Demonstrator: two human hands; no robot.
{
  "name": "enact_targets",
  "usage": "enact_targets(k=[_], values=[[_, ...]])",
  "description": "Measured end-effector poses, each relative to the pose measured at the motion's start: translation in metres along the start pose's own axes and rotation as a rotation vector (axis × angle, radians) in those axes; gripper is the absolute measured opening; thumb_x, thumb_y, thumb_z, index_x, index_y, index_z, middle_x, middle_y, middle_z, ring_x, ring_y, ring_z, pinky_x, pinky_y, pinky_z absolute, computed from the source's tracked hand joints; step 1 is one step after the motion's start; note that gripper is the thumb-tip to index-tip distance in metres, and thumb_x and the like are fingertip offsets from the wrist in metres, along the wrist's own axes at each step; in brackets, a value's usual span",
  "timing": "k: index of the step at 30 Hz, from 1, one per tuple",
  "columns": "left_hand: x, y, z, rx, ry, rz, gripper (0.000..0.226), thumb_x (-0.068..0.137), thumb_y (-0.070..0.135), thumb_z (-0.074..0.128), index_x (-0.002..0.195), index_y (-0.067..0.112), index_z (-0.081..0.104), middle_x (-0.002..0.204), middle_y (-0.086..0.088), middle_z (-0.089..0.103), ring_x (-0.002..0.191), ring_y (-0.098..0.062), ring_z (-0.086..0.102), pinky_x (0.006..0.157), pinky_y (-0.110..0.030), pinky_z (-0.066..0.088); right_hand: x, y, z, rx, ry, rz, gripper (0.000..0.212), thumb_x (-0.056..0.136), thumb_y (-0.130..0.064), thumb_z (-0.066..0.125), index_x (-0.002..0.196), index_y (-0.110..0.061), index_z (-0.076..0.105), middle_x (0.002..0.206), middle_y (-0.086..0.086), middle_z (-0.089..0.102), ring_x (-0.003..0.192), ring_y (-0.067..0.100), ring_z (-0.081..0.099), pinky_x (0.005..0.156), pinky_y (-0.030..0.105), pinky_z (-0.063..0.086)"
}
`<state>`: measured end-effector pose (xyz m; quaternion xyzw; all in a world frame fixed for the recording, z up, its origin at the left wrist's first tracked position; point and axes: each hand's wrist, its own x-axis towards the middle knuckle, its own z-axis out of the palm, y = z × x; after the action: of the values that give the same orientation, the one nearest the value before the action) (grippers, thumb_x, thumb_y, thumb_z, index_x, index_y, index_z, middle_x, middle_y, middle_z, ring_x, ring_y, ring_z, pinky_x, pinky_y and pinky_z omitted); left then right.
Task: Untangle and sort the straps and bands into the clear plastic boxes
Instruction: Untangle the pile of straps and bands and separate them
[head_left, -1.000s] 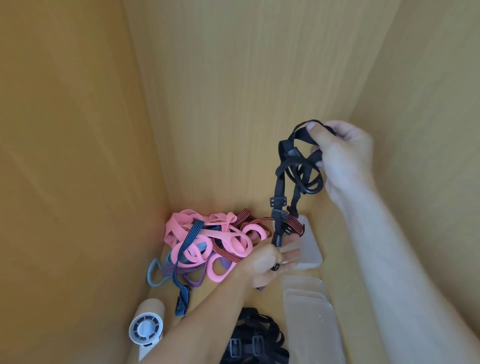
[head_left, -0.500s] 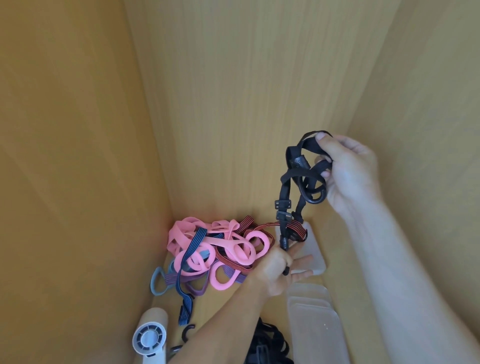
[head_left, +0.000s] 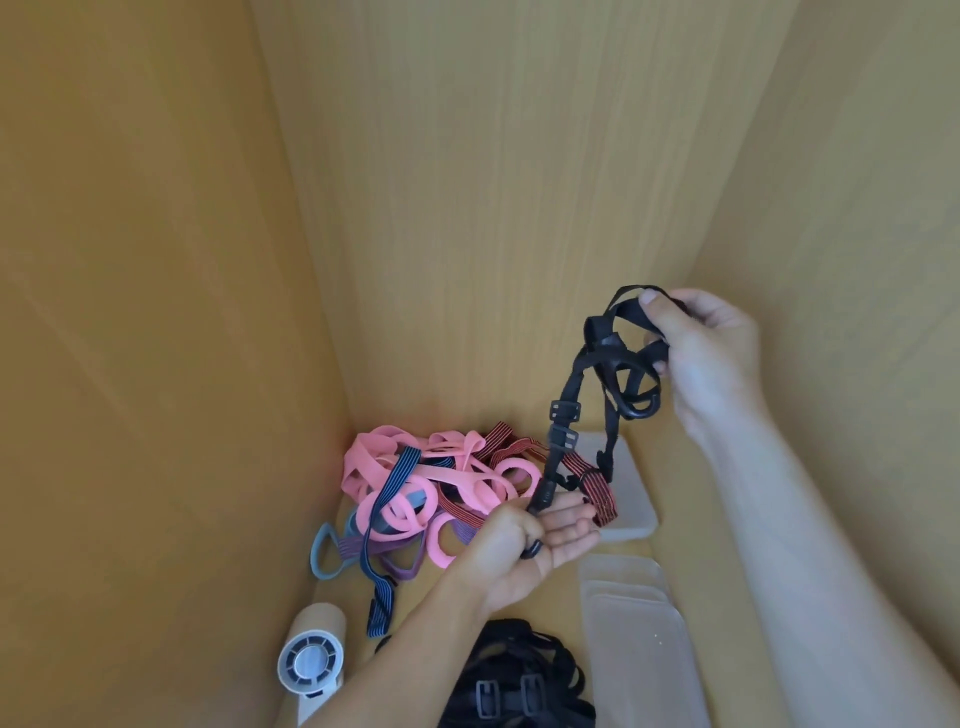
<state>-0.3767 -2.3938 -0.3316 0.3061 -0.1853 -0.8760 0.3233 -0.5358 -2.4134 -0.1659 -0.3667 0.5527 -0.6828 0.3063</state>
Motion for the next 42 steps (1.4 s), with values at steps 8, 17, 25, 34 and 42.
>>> enact_targets(k=[8,17,25,34,42], values=[[-0.016,0.004,0.006,-0.451,0.06,0.085,0.063,0.064,-0.02,0.02,0.105,-0.019,0.069,0.117,-0.031,0.066,0.09,-0.033,0.072,0.1,-0.049,0.052,-0.015,0.008,-0.008,-0.211,-0.14,-0.027,0.012,0.092,-0.02,0.07,0.08,-0.018,0.07,0.064,-0.007,0.06,0.054,0.008,0.049,0.048,0.019,0.041],[-0.022,0.04,0.017,-0.608,0.156,0.207,0.061,0.075,-0.014,0.02,0.124,-0.016,0.057,0.115,-0.031,0.068,0.117,-0.041,0.063,0.083,-0.052,0.059,-0.024,0.012,-0.001,-0.234,-0.289,0.041,0.014,0.092,-0.016,0.071,0.081,-0.008,0.07,0.075,0.011,0.055,0.052,0.011,0.045,0.051,0.026,0.041],[-0.03,0.079,-0.012,-0.623,0.182,0.322,0.066,0.073,-0.011,0.024,0.13,-0.011,0.056,0.13,-0.026,0.063,0.123,-0.039,0.06,0.106,-0.047,0.047,-0.016,0.033,0.012,-0.259,-0.304,0.114,0.015,0.092,-0.02,0.072,0.086,-0.006,0.071,0.071,0.003,0.059,0.057,0.013,0.047,0.051,0.024,0.035],[-0.049,0.103,-0.034,0.067,0.492,0.303,0.043,0.082,-0.004,0.027,0.106,0.006,0.061,0.069,-0.004,0.048,0.058,-0.015,0.037,0.058,-0.027,0.034,-0.015,0.036,0.029,-0.103,-0.27,0.235,0.016,0.092,-0.015,0.071,0.078,-0.01,0.066,0.079,0.007,0.065,0.056,0.014,0.045,0.037,0.017,0.03],[-0.05,0.078,-0.043,0.082,0.444,0.407,0.029,0.076,-0.009,0.031,0.083,0.008,0.052,0.093,-0.012,0.062,0.093,-0.033,0.062,0.093,-0.049,0.048,-0.017,0.022,0.047,0.035,-0.329,0.27,0.009,0.094,-0.008,0.066,0.09,-0.001,0.063,0.085,0.014,0.066,0.043,0.009,0.044,0.033,0.018,0.026]])
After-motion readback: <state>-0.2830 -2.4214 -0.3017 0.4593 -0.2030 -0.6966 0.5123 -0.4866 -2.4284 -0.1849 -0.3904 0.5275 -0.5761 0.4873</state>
